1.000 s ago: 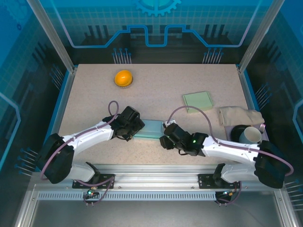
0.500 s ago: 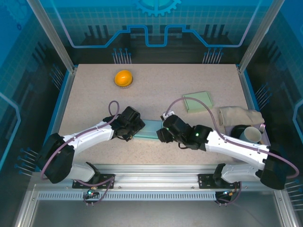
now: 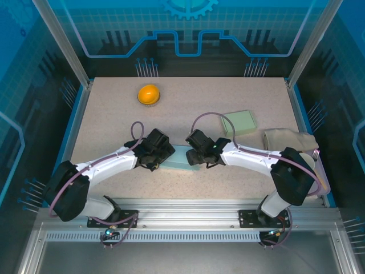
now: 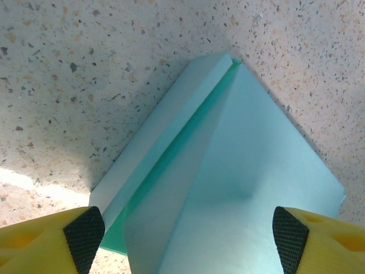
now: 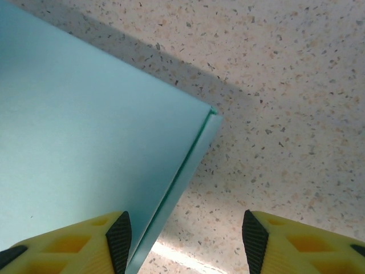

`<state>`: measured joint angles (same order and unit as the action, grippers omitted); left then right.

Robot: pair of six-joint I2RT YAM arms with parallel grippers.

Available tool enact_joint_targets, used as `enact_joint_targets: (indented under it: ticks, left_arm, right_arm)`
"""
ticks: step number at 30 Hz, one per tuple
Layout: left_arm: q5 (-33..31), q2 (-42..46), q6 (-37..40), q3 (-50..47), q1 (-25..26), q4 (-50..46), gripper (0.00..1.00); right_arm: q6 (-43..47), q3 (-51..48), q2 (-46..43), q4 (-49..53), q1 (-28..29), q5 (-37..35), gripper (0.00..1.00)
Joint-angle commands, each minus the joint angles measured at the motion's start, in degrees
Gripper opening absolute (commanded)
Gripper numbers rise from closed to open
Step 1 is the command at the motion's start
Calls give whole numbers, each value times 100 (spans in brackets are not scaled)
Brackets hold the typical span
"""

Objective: Fold the paper box

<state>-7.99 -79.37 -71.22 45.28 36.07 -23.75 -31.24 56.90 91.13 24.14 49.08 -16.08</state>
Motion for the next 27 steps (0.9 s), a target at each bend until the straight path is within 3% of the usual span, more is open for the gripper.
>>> enact_joint_targets:
  ticks: [1,9,19,27]
  left_arm:
    - [-169,-170,211,66,31,-587,85]
    - [16,-115,313,588,28,-793,88]
    - [-425,-52,785,943,-10,-1484,91]
    - [76,-381,1519,825,-327,-1368,89]
  right_arm:
    - [-161,-122,235,-215,-48,54,57]
    - [-215,-251,475,-322,-85,-30,57]
    - [-157,-71,469,-262,-190,-17,58]
    - [51,87,602,-178,-332,25,58]
